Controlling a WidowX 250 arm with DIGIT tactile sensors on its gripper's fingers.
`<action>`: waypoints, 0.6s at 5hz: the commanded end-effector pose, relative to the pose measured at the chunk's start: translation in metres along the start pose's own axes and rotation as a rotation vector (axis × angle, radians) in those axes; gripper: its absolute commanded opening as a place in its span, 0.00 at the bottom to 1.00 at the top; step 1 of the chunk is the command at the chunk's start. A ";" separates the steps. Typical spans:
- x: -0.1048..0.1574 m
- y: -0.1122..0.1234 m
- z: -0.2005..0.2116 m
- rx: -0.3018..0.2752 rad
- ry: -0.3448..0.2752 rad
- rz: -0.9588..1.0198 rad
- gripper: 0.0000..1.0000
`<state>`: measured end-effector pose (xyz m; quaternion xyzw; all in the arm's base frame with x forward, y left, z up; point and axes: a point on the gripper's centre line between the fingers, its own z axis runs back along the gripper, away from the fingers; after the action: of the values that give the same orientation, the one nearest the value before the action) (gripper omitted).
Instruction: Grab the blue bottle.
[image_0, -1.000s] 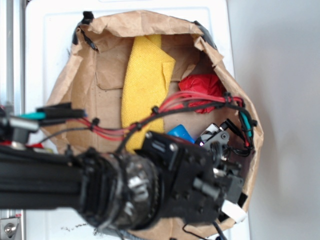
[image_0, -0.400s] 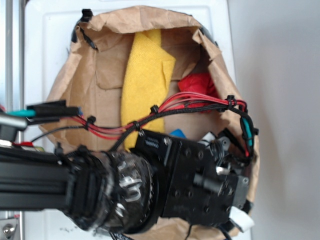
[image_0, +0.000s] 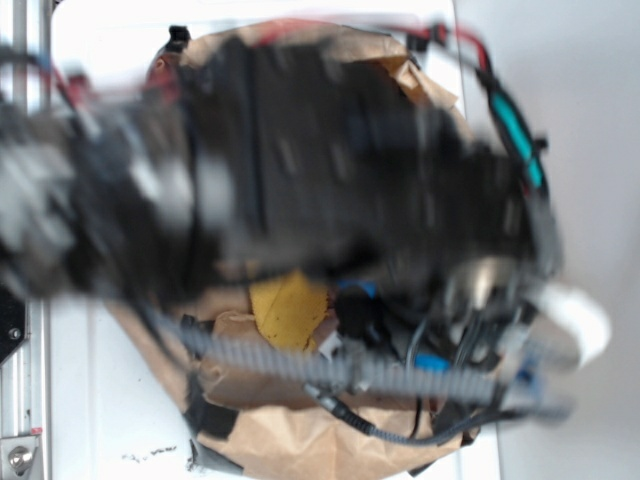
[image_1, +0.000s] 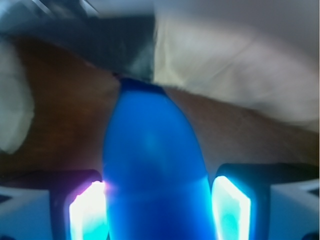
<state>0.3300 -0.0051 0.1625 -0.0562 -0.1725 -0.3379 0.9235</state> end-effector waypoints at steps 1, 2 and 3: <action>-0.016 0.012 0.085 0.196 0.016 0.075 0.00; -0.026 0.017 0.090 0.166 0.093 0.070 0.00; -0.031 0.017 0.098 0.158 0.074 0.061 0.00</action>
<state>0.2962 0.0467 0.2152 -0.0010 -0.1244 -0.3034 0.9447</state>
